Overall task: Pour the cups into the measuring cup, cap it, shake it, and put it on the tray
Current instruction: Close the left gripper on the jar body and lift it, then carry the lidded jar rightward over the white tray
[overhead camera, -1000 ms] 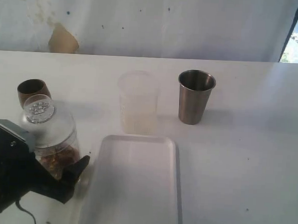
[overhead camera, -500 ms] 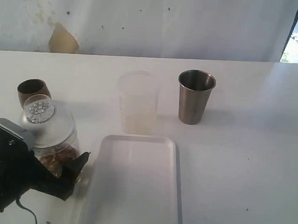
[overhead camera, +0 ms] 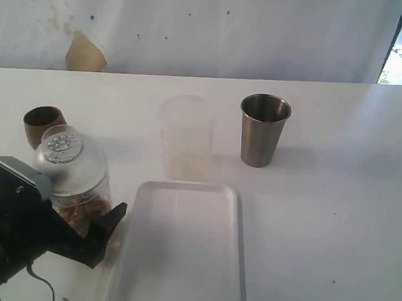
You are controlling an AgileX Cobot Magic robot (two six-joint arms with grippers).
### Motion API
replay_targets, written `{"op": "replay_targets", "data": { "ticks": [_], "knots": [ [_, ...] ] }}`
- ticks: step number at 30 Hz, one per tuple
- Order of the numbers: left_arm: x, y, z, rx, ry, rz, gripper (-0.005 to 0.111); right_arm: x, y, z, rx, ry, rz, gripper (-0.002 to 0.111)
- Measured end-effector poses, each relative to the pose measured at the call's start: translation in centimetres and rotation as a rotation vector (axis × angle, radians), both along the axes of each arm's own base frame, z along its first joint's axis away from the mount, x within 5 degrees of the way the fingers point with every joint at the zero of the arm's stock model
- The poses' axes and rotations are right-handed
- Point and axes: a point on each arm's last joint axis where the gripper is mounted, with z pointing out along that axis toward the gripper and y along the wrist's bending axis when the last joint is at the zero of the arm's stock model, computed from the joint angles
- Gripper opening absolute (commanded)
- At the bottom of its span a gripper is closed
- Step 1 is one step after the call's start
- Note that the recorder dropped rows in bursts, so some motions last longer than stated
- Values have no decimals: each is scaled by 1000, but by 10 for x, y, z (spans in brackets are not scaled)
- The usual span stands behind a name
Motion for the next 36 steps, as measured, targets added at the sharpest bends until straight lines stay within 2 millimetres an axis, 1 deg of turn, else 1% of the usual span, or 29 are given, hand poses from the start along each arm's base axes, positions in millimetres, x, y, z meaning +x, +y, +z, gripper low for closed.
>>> {"op": "replay_targets", "data": {
  "ticks": [1,3,4,5,7,9,10,11,19,23,29,32,36],
  "knots": [
    [1,-1,0,-2,-3,-3,98,0,0,0,0,0,0,0],
    [4,-4,2,-10,-13,-6,87,0,0,0,0,0,0,0],
    [5,-5,3,-14,-19,-6,77,0,0,0,0,0,0,0],
    [6,-6,4,-18,-24,-6,69,0,0,0,0,0,0,0],
    [8,-7,5,-24,-31,-9,47,0,0,0,0,0,0,0],
    [8,-8,5,-24,-31,-16,21,0,0,0,0,0,0,0],
    [8,-8,5,-24,-31,-16,4,0,0,0,0,0,0,0],
    [8,-8,5,-24,-31,-17,1,0,0,0,0,0,0,0],
    [8,-9,5,-22,-28,-21,0,0,0,0,0,0,0,0],
    [9,-11,9,-42,-17,-25,0,0,0,0,0,0,0,0],
    [11,-20,33,-109,-100,-95,0,0,0,0,0,0,0,0],
    [13,-30,43,-163,-122,-168,0,0,0,0,0,0,0,0],
    [17,-50,56,-248,-122,-296,0,0,0,0,0,0,0,0]
  ]
}}
